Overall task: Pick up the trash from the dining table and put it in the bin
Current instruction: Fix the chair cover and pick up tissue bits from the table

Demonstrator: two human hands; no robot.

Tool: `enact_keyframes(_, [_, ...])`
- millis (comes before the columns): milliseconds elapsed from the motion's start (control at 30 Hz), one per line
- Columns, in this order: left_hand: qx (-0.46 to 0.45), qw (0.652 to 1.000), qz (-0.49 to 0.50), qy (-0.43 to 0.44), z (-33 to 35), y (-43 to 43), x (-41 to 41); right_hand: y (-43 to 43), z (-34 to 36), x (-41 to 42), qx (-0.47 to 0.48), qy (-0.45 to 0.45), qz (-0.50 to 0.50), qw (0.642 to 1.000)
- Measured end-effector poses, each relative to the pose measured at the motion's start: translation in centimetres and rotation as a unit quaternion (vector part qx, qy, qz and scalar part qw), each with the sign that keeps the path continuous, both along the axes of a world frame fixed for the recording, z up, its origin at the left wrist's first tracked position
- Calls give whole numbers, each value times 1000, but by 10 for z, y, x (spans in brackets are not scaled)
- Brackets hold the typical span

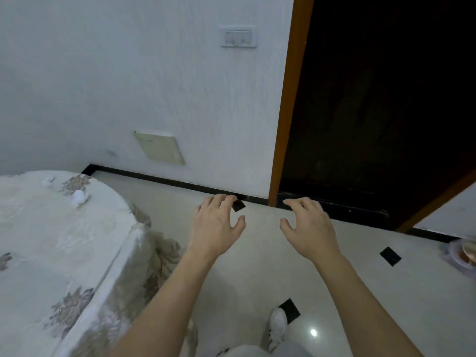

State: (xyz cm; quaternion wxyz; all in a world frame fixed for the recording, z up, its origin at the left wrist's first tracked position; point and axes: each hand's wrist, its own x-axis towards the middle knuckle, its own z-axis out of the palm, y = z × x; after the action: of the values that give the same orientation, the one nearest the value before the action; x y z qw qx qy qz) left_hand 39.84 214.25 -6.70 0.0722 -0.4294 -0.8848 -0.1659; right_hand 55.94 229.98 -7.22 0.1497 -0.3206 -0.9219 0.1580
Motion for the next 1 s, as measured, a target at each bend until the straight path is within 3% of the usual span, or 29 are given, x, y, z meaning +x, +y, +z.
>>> enact_keyframes(267, [-22, 994, 108, -2, 7, 48, -70, 95, 8, -98, -2, 0, 98, 995])
enact_keyframes(600, [-27, 969, 245, -21, -10, 25, -154, 86, -13, -242, -31, -9, 247, 969])
enact_keyframes(1000, [20, 922, 385, -48, -41, -12, -363, 68, -15, -507, 30, -33, 385, 922])
